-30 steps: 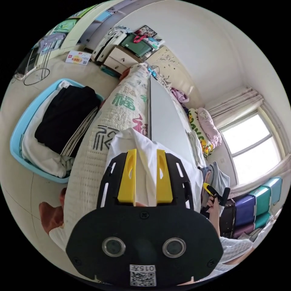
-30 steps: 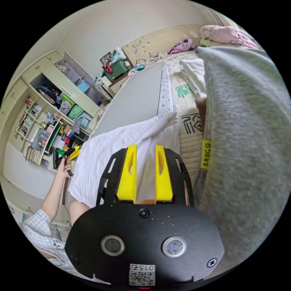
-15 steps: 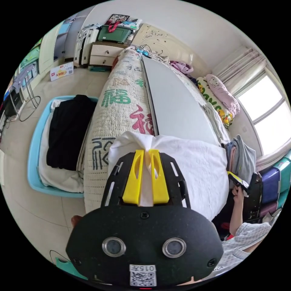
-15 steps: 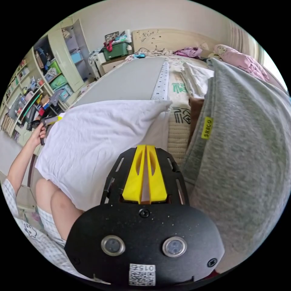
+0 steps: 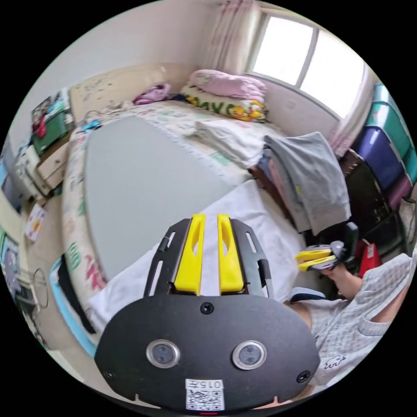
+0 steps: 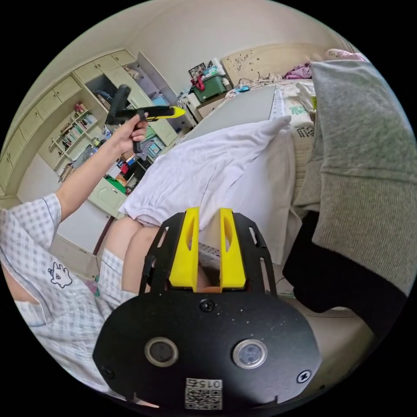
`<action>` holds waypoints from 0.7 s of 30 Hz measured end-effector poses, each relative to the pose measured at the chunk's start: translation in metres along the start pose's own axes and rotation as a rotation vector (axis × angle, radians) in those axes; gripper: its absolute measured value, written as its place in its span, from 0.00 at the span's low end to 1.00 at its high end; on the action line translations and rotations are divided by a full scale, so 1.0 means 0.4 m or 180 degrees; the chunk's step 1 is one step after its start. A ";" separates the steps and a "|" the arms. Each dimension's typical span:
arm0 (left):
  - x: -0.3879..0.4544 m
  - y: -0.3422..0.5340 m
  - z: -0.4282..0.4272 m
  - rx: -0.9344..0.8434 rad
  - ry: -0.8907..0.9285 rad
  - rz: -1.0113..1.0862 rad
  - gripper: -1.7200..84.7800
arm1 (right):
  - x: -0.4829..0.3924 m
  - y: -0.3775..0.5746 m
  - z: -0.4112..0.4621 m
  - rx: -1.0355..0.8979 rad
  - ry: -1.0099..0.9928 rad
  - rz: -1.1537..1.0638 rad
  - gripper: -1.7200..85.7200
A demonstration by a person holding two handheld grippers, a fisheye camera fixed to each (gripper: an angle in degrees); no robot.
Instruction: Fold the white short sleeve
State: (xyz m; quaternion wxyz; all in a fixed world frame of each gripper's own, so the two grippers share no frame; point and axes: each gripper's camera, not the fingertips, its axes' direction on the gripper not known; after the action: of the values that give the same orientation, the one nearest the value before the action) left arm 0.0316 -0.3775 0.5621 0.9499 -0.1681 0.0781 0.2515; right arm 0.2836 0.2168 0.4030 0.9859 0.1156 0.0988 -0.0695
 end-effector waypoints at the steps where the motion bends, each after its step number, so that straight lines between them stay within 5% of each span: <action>1: 0.047 -0.062 0.046 -0.0071 0.0241 0.0084 0.09 | 0.007 0.003 -0.002 0.0019 0.0059 -0.0017 0.11; 5: 0.191 -0.238 0.210 -0.0487 0.0689 0.0280 0.10 | 0.032 0.002 -0.008 -0.0038 -0.0205 -0.0083 0.12; 21: 0.318 -0.489 0.504 -0.1025 0.0054 0.0371 0.04 | 0.115 0.139 0.021 0.0226 0.0221 0.0123 0.02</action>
State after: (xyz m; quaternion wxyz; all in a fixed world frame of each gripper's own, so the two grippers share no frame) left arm 0.2526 -0.4075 0.7749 0.8939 -0.3154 0.0545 0.3140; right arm 0.3386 0.2631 0.4134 0.9783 0.1547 0.1282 -0.0499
